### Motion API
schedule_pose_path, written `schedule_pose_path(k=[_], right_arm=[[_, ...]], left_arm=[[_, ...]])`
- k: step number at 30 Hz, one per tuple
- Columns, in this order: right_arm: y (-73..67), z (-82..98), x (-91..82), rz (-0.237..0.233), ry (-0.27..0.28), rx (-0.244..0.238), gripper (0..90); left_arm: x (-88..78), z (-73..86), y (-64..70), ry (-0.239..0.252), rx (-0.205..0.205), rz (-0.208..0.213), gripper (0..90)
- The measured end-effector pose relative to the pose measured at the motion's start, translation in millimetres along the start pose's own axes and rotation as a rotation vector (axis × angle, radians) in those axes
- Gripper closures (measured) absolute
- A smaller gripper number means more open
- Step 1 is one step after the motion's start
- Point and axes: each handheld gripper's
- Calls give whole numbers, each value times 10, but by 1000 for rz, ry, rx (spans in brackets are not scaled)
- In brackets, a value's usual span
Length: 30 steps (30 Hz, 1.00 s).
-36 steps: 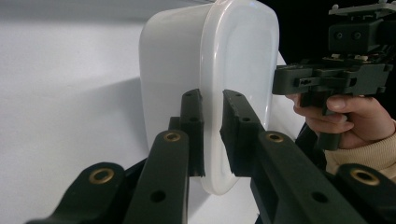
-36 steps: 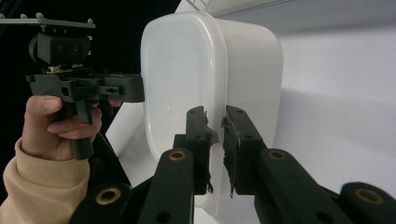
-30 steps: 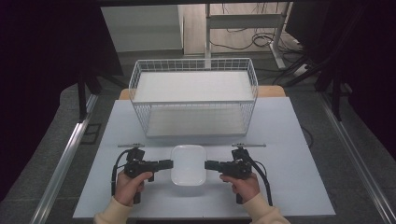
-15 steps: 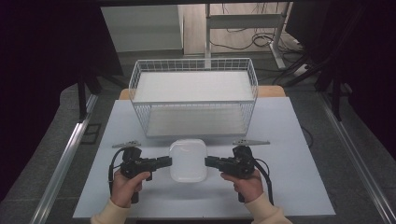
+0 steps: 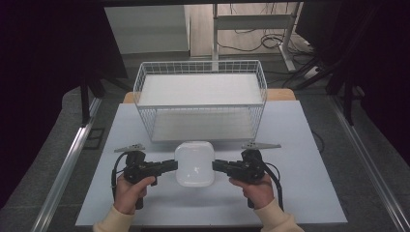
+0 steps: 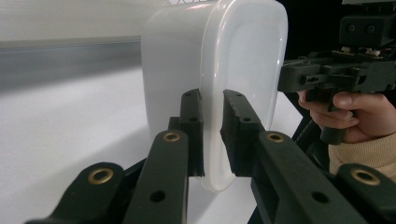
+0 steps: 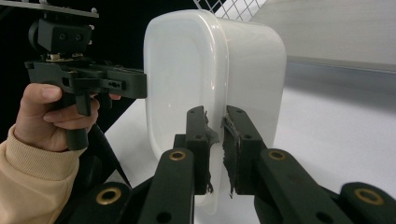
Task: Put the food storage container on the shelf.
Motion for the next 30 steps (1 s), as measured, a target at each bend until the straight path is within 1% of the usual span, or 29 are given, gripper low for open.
schedule_pose_path(k=[7,13,18,21,25,30], right_arm=[[28,-45,10,-3,-4,0,806],[36,-188,0,-4,1,-21,806],[30,-357,-44,-3,17,-44,807],[8,-470,-98,0,32,-65,807],[-13,-618,-165,-1,45,-74,808],[-28,-774,-222,-1,61,-87,809]], left_arm=[[23,-61,-11,-1,-1,-10,791],[18,-196,-4,16,3,-6,789],[-1,-348,64,35,22,-5,788],[-22,-456,124,46,42,0,788],[-50,-602,220,57,65,-5,788],[-80,-781,309,62,80,-8,787]])
Point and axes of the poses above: each handheld gripper's, and its own axes: x roughly forward along the jaws, z roughly out of its underside, y roughly to its right, and after that the axes turned 5 degrees about -x, right-handed
